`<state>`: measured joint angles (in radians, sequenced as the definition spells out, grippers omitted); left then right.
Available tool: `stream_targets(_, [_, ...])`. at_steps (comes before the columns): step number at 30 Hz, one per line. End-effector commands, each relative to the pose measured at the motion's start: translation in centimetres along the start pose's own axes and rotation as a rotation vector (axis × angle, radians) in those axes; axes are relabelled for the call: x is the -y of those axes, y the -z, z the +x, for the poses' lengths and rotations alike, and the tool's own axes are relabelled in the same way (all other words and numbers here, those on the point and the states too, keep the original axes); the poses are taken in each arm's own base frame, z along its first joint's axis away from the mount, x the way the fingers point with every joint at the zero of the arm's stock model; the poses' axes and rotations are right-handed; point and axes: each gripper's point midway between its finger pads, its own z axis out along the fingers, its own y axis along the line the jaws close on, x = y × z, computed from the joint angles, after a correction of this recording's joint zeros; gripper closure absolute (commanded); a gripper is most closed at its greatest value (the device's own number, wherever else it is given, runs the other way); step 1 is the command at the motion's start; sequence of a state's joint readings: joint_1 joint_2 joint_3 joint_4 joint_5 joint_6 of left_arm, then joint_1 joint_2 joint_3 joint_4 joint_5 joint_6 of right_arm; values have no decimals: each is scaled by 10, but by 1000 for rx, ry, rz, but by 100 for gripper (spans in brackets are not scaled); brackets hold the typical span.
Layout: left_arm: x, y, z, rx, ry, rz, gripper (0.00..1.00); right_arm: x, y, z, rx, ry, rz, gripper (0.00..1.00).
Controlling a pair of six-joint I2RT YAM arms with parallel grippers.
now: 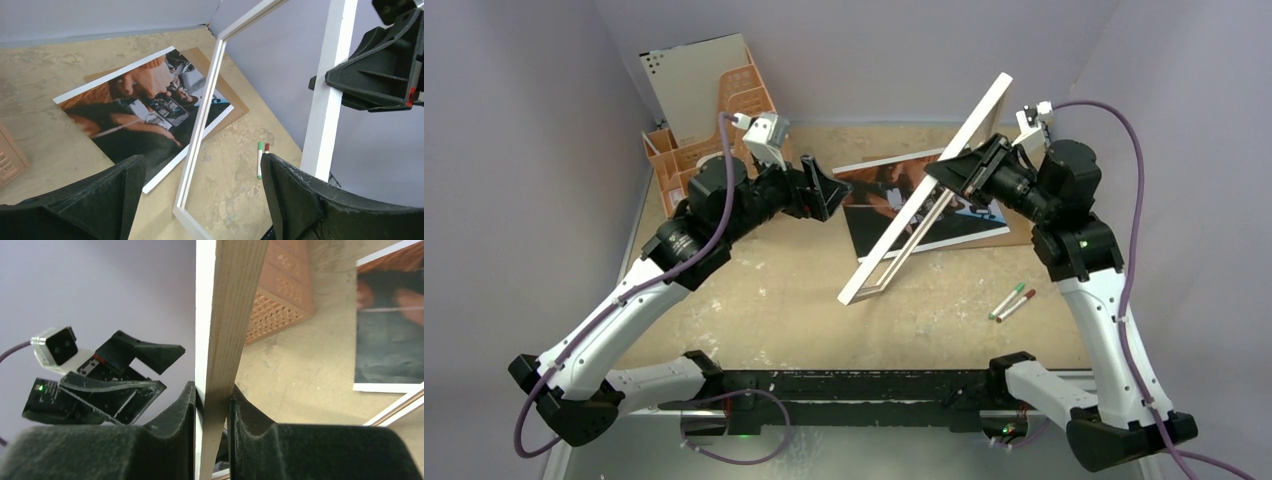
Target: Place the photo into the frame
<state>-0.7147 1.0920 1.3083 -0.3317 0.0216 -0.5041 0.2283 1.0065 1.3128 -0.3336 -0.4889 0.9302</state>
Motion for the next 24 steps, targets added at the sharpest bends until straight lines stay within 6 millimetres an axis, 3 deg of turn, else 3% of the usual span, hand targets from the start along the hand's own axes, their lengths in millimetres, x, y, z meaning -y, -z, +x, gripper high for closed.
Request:
stream_targets(1, [-11,4,2,11,-13,-47,12,44,-3,-4,2,108,188,100])
stream_targets(7, [-20,10,7,12,-10,-84,12,96,-36,-5,-70,167,322,100])
stream_targets(11, [-26,19,3,40,-10,-115,13,123,-67,-7,-122,157,359,100])
stream_targets(19, [-37,32,0,60,-33,-172,13,131,-114,-25,-151,143,328,100])
stream_targets(24, [-39,32,5,51,-35,-179,13,146,-133,-20,-191,117,330,100])
